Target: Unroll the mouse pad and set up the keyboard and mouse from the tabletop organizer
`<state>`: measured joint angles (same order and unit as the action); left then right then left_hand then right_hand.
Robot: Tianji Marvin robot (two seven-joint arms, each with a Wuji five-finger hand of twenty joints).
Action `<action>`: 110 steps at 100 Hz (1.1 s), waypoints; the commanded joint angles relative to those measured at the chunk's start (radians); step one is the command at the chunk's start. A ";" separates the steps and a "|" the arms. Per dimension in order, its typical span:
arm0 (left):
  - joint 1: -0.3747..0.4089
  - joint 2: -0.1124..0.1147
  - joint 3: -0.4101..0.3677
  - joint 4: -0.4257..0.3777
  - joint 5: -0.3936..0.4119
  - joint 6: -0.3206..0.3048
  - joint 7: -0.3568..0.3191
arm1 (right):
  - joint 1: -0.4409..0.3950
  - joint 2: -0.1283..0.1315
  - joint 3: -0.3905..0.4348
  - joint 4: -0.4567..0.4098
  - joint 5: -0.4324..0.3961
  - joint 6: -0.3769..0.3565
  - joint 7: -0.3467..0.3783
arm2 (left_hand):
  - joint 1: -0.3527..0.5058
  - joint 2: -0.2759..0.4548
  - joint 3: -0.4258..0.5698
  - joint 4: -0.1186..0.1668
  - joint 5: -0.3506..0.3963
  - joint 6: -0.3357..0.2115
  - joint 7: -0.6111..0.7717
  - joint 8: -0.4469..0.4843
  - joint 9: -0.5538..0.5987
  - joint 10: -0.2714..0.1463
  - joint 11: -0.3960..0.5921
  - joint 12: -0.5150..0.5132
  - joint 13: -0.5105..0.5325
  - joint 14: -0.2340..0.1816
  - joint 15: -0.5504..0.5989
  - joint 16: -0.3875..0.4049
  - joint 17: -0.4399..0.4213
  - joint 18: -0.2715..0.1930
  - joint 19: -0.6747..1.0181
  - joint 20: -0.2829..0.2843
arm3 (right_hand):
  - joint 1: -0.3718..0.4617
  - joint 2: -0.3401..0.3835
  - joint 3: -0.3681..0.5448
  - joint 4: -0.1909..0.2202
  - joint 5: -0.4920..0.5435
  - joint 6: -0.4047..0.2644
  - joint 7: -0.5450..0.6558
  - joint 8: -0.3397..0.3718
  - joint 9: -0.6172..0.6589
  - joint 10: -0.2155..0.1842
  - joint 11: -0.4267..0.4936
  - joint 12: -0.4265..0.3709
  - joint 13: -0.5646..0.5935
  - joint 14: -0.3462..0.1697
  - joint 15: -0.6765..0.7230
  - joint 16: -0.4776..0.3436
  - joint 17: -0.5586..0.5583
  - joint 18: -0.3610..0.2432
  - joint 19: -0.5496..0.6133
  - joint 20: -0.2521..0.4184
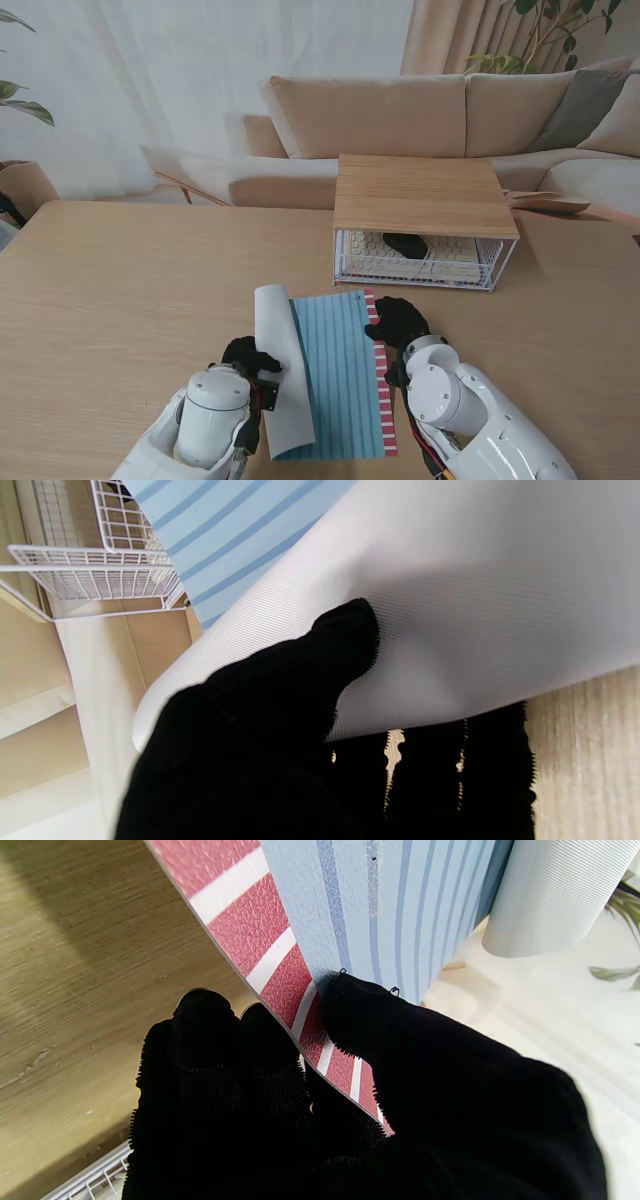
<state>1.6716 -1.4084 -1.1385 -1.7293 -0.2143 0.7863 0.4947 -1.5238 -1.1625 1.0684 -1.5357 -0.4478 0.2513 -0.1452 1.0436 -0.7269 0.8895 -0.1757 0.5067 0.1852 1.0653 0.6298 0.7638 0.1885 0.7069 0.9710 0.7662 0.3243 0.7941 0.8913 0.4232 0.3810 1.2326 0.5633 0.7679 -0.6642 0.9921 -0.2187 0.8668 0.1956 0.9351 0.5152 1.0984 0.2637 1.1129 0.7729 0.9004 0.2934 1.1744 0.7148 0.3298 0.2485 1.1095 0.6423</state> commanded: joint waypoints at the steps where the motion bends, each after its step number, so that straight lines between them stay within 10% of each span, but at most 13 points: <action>1: -0.004 0.009 0.005 0.018 0.013 0.006 -0.024 | 0.004 -0.005 -0.003 0.007 -0.011 0.007 0.012 | 0.076 0.052 0.041 0.025 -0.013 -0.021 0.031 0.002 -0.018 0.022 0.020 -0.006 -0.017 0.019 0.013 0.013 -0.025 0.001 -0.010 0.022 | 0.063 0.023 0.060 0.019 -0.002 -0.003 0.056 0.034 0.000 0.105 0.041 0.014 0.001 -0.029 0.027 0.016 -0.011 0.000 0.053 -0.005; 13: -0.009 0.028 0.014 0.028 0.063 -0.001 -0.064 | 0.007 -0.001 -0.011 0.016 -0.049 0.006 0.006 | 0.009 0.062 0.062 0.025 -0.082 0.016 -0.060 -0.033 -0.159 0.039 0.018 -0.073 -0.158 0.027 0.028 -0.001 -0.133 -0.016 -0.034 0.047 | 0.062 0.019 0.061 0.020 0.000 -0.004 0.056 0.037 0.002 0.103 0.041 0.013 0.006 -0.030 0.026 0.017 -0.008 0.001 0.055 -0.005; 19: -0.012 0.052 0.032 0.033 0.136 -0.025 -0.100 | 0.006 -0.001 -0.011 0.018 -0.059 0.007 -0.001 | -0.120 0.098 0.118 0.083 -0.173 0.036 -0.134 -0.068 -0.343 0.039 0.053 -0.274 -0.320 0.004 0.047 -0.090 -0.241 -0.042 -0.050 0.063 | 0.062 0.019 0.062 0.021 0.001 -0.003 0.055 0.038 0.004 0.102 0.042 0.013 0.007 -0.031 0.026 0.018 -0.007 0.000 0.055 -0.006; 42: -0.021 0.143 0.101 0.052 0.437 -0.161 -0.206 | 0.000 0.000 -0.002 0.021 -0.083 0.004 -0.017 | -0.263 0.073 0.057 0.093 -0.357 0.056 -0.415 -0.246 -0.561 0.012 -0.320 -0.625 -0.675 -0.046 -0.259 -0.307 -0.482 -0.099 -0.147 -0.007 | 0.060 0.020 0.063 0.020 0.000 -0.005 0.053 0.039 0.003 0.101 0.041 0.012 0.005 -0.031 0.025 0.019 -0.009 -0.001 0.057 -0.006; 68: -0.069 0.236 0.169 0.157 0.798 -0.443 -0.274 | 0.002 -0.002 -0.002 0.025 -0.074 0.003 -0.021 | -0.315 0.069 0.031 0.092 -0.354 -0.078 -0.681 -0.385 -0.656 -0.037 -0.669 -0.677 -0.736 -0.148 -0.675 -0.389 -0.496 -0.153 -0.483 -0.195 | 0.060 0.025 0.059 0.020 -0.002 -0.004 0.052 0.040 0.000 0.099 0.041 0.013 0.002 -0.032 0.025 0.020 -0.012 -0.002 0.059 -0.007; 87: -0.078 0.268 0.160 0.178 0.897 -0.623 -0.290 | 0.004 -0.004 -0.003 0.025 -0.070 0.006 -0.024 | -0.291 0.145 0.029 0.086 -0.352 -0.174 -0.558 -0.324 -0.633 -0.079 -0.630 -0.591 -0.732 -0.200 -0.690 -0.363 -0.487 -0.187 -0.620 -0.257 | 0.063 0.024 0.057 0.021 -0.002 -0.002 0.051 0.041 0.000 0.100 0.042 0.013 0.003 -0.031 0.026 0.020 -0.011 -0.001 0.061 -0.008; 110: -0.078 0.282 0.132 0.164 0.948 -0.760 -0.288 | 0.004 -0.006 -0.005 0.027 -0.072 0.015 -0.033 | -0.237 0.270 0.005 0.085 -0.270 -0.201 -0.502 -0.291 -0.563 -0.108 -0.488 -0.741 -0.704 -0.221 -0.625 -0.388 -0.485 -0.184 -0.588 -0.237 | 0.062 0.019 0.061 0.020 0.000 0.002 0.051 0.041 0.008 0.099 0.040 0.011 0.012 -0.029 0.022 0.018 -0.005 0.002 0.063 -0.009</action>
<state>1.5972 -1.1330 -1.0034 -1.5495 0.7260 0.0332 0.2181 -1.5162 -1.1598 1.0653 -1.5070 -0.5219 0.2570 -0.1835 0.7888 -0.4908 0.9091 -0.1175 0.2216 0.0224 0.5527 0.3229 0.1901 0.1240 0.1814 0.2705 0.0694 0.1338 0.1532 0.5178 -0.0581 0.2174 0.6322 0.3209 0.7681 -0.6629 0.9931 -0.2187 0.8658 0.2039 0.9355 0.5281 1.0982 0.2638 1.1144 0.7750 0.9001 0.2935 1.1747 0.7191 0.3293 0.2485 1.1210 0.6416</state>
